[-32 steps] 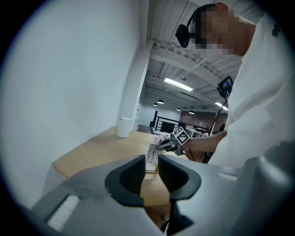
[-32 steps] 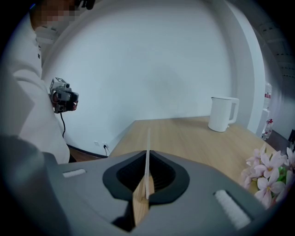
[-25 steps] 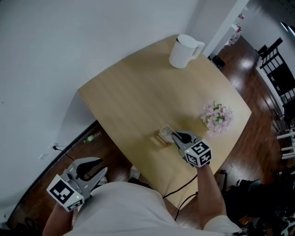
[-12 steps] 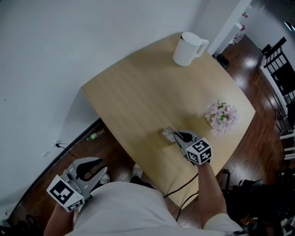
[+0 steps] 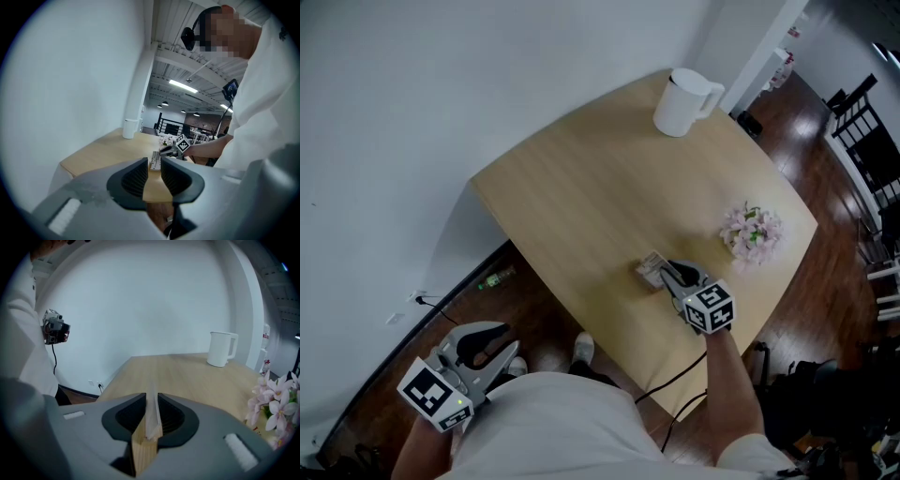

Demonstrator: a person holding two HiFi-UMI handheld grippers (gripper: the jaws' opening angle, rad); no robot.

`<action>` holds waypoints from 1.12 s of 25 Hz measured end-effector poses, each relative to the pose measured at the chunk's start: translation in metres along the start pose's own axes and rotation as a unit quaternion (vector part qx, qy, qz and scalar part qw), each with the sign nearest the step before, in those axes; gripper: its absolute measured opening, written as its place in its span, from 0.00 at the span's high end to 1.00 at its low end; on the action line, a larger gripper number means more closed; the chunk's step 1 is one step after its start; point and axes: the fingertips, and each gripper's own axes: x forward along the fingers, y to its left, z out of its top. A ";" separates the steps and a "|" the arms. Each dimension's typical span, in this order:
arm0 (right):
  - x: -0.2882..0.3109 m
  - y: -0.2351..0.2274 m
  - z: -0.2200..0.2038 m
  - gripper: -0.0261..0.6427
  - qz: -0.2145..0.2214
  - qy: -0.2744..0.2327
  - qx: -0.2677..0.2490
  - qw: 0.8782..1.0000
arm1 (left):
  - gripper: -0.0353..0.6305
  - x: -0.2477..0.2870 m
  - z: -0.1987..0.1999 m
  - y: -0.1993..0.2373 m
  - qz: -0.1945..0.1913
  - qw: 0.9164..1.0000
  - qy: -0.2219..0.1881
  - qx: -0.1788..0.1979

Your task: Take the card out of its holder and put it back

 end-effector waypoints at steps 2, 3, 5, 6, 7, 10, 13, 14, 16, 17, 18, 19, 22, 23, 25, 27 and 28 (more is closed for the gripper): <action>-0.008 0.002 0.007 0.83 -0.023 -0.008 0.005 1.000 | 0.81 -0.007 -0.002 0.002 -0.008 1.000 -0.002 0.002; -0.013 0.004 0.011 0.81 -0.035 -0.012 0.005 0.999 | 0.80 -0.011 -0.003 0.003 -0.012 1.000 -0.003 0.003; -0.025 0.008 0.020 0.81 -0.064 -0.020 0.007 0.998 | 0.80 -0.018 -0.004 0.006 -0.022 1.000 -0.006 0.007; -0.031 0.013 0.025 0.80 -0.079 -0.026 0.010 0.996 | 0.80 -0.023 -0.005 0.008 -0.029 1.000 -0.007 0.011; -0.038 0.019 0.031 0.79 -0.094 -0.031 0.014 0.995 | 0.81 -0.028 -0.006 0.009 -0.036 0.999 -0.007 0.015; -0.060 0.048 0.048 0.76 -0.131 -0.051 0.022 0.990 | 0.80 -0.047 -0.011 0.014 -0.058 0.998 -0.007 0.029; -0.079 0.091 0.062 0.75 -0.155 -0.063 0.022 0.986 | 0.81 -0.067 -0.015 0.019 -0.084 0.996 -0.010 0.041; -0.085 0.110 0.065 0.75 -0.160 -0.067 0.023 0.985 | 0.81 -0.076 -0.017 0.021 -0.092 0.995 -0.011 0.046; -0.100 0.151 0.068 0.75 -0.170 -0.074 0.028 0.982 | 0.81 -0.093 -0.022 0.021 -0.108 0.993 -0.014 0.053; -0.107 0.171 0.068 0.75 -0.176 -0.078 0.031 0.981 | 0.80 -0.100 -0.024 0.021 -0.115 0.992 -0.015 0.057; -0.114 0.191 0.068 0.75 -0.181 -0.081 0.036 0.979 | 0.81 -0.107 -0.027 0.022 -0.121 0.991 -0.016 0.061; -0.120 0.211 0.067 0.75 -0.186 -0.084 0.041 0.978 | 0.81 -0.113 -0.030 0.022 -0.128 0.990 -0.015 0.064; -0.140 0.271 0.062 0.75 -0.206 -0.091 0.060 0.973 | 0.81 -0.131 -0.041 0.022 -0.151 0.986 -0.012 0.071; -0.148 0.289 0.059 0.75 -0.214 -0.093 0.067 0.970 | 0.81 -0.137 -0.046 0.021 -0.158 0.985 -0.010 0.071; -0.160 0.323 0.051 0.75 -0.228 -0.095 0.083 0.965 | 0.81 -0.144 -0.056 0.019 -0.172 0.983 -0.006 0.068; -0.168 0.350 0.043 0.75 -0.238 -0.091 0.098 0.962 | 0.81 -0.150 -0.062 0.014 -0.188 0.979 -0.002 0.072; -0.171 0.364 0.040 0.75 -0.241 -0.090 0.104 0.961 | 0.81 -0.153 -0.064 0.010 -0.196 0.977 0.000 0.078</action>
